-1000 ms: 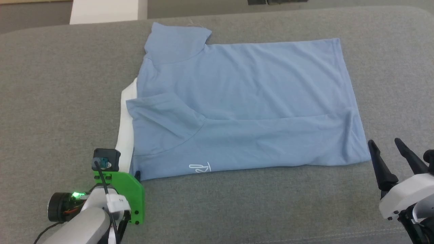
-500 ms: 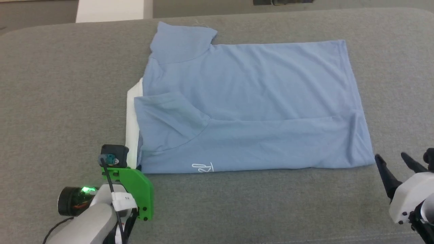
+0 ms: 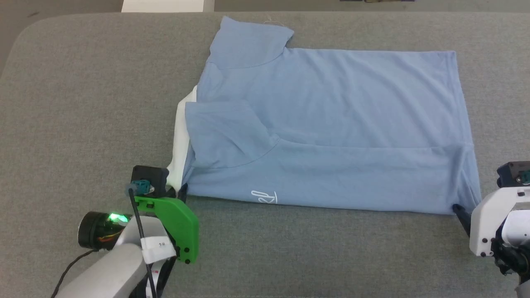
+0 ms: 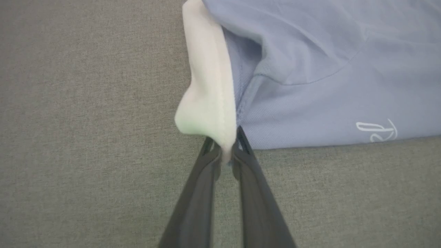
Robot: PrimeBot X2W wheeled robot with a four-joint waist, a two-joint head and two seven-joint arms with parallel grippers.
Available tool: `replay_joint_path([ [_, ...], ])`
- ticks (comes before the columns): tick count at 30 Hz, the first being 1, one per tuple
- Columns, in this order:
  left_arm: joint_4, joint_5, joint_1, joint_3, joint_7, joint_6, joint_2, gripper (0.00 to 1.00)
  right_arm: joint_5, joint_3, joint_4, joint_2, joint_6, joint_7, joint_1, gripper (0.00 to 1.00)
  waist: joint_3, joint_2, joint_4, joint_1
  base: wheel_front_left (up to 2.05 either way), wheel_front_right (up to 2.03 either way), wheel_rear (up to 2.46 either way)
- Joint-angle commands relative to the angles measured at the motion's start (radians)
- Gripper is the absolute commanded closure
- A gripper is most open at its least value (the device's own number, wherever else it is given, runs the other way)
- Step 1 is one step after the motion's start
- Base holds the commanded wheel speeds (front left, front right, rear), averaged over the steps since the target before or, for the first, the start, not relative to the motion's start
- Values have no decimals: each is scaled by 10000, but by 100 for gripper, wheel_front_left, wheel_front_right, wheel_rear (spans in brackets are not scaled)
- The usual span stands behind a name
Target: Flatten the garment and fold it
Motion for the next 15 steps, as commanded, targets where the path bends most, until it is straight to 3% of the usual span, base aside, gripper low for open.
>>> replay_joint_path([
  [1, -14, 170, -120, -11, 34, 31, 56, 100, -131, -22, 208, 110, -17, 113, -129, 0, 92, -1, 66, 0, 0, 0, 0],
  [4, -22, 183, -125, -56, 62, 27, 58, 100, -198, -132, 539, 299, -17, 141, -155, 0, 144, -1, 83, 0, 0, 0, 0],
  [5, -9, 185, -129, -63, 65, 22, 64, 100, -192, -153, 618, 352, -17, 132, -154, 25, 150, -1, 81, 0, 0, 0, 0],
  [6, 3, 181, -130, -64, 69, 21, 68, 100, -179, -180, 659, 393, -17, 110, -160, 71, 150, -1, 75, 0, 0, 0, 0],
  [7, 19, 171, -127, -63, 72, 21, 73, 100, -166, -213, 694, 429, -17, 64, -171, 100, 147, -1, 65, 0, 0, 0, 0],
  [15, 307, -2, 118, -58, 49, -18, 153, 100, 187, -94, 558, 238, -17, -674, -188, 100, -314, -1, -65, 0, 0, 0, 0],
])
